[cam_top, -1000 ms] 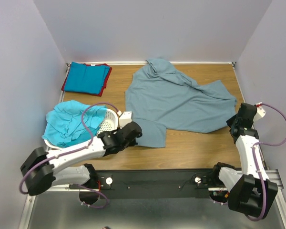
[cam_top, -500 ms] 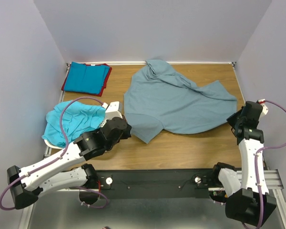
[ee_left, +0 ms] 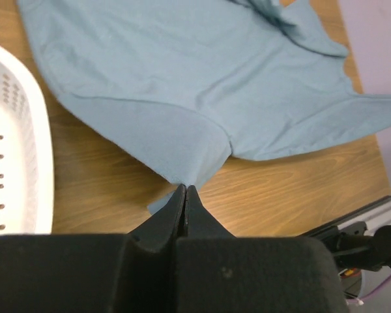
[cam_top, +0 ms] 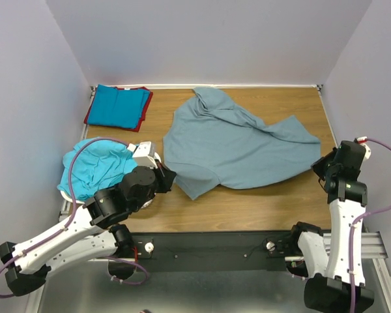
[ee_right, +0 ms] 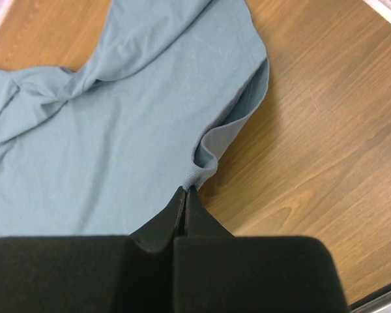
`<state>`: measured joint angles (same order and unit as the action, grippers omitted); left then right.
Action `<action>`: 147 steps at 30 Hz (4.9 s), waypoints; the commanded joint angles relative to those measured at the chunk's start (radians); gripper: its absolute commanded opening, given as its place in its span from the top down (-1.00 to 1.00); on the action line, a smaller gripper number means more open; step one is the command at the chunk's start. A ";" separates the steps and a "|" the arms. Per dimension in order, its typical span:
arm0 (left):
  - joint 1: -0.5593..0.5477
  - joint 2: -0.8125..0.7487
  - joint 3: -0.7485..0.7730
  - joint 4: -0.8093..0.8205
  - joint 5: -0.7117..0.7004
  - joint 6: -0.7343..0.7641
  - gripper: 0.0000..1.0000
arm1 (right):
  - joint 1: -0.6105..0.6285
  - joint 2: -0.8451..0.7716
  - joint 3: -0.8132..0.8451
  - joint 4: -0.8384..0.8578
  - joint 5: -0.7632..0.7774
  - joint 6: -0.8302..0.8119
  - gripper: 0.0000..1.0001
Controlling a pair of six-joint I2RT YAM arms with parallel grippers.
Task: Fold and stack the t-shirts
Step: Fold the tshirt
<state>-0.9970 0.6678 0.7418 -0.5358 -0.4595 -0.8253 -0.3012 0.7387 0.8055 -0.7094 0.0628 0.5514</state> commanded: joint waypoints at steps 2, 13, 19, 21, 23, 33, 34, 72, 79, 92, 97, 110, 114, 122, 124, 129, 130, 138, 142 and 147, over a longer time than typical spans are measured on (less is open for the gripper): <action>0.000 0.077 -0.001 0.227 0.019 0.135 1.00 | -0.006 0.074 0.011 -0.016 -0.023 -0.015 0.99; 0.194 0.358 0.067 0.531 0.173 0.279 1.00 | -0.006 0.284 -0.078 0.195 0.047 0.021 0.99; 0.285 0.447 0.094 0.642 0.301 0.347 1.00 | -0.006 0.419 -0.068 0.283 0.107 0.021 0.99; 0.314 0.473 0.106 0.664 0.301 0.353 1.00 | -0.006 0.456 -0.049 0.297 0.130 0.019 0.99; 0.330 0.509 0.122 0.681 0.350 0.377 1.00 | -0.006 0.491 -0.037 0.317 0.140 0.019 0.99; 0.445 0.605 0.199 0.729 0.410 0.420 1.00 | -0.006 0.692 0.063 0.369 0.173 0.005 0.99; 0.460 0.615 0.203 0.732 0.420 0.426 1.00 | -0.006 0.715 0.070 0.367 0.178 -0.001 0.99; 0.589 0.875 0.298 0.800 0.522 0.437 1.00 | -0.006 0.930 0.271 0.396 0.204 -0.034 0.99; 0.604 0.888 0.288 0.818 0.521 0.420 1.00 | -0.006 0.969 0.294 0.399 0.204 -0.036 0.99; 0.624 1.001 0.401 0.815 0.472 0.413 0.48 | -0.006 1.035 0.389 0.400 0.144 -0.079 -0.49; 0.620 0.991 0.424 0.789 0.403 0.390 -0.40 | -0.006 0.958 0.354 0.409 0.101 -0.084 -0.74; 0.514 1.081 0.251 0.997 0.597 0.331 -0.41 | 0.149 0.752 0.092 0.501 -0.147 -0.033 -0.74; 0.512 1.109 0.205 1.050 0.619 0.316 -0.41 | 0.201 0.792 0.054 0.530 -0.198 -0.013 -0.74; 0.512 1.127 0.064 1.185 0.653 0.284 -0.37 | 0.206 0.874 -0.043 0.542 -0.232 0.018 -0.74; 0.512 1.129 0.048 1.189 0.651 0.285 -0.36 | 0.205 0.866 -0.064 0.542 -0.216 0.039 -0.75; 0.508 1.113 -0.061 1.238 0.633 0.272 -0.35 | 0.205 0.840 -0.121 0.534 -0.179 0.084 -0.75; 0.506 1.107 -0.093 1.246 0.619 0.272 -0.35 | 0.205 0.835 -0.146 0.534 -0.179 0.097 -0.75; 0.469 1.073 -0.228 1.284 0.567 0.246 -0.35 | 0.205 0.680 -0.247 0.502 -0.136 0.145 -0.75; 0.434 1.044 -0.283 1.286 0.533 0.221 -0.35 | 0.205 0.562 -0.264 0.455 -0.116 0.154 -0.75; 0.368 0.992 -0.355 1.286 0.492 0.172 -0.35 | 0.205 0.430 -0.253 0.358 -0.077 0.150 -0.81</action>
<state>-0.5781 1.6779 0.4538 0.8234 0.0891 -0.6094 -0.0994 1.2442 0.5560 -0.2264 -0.0734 0.6899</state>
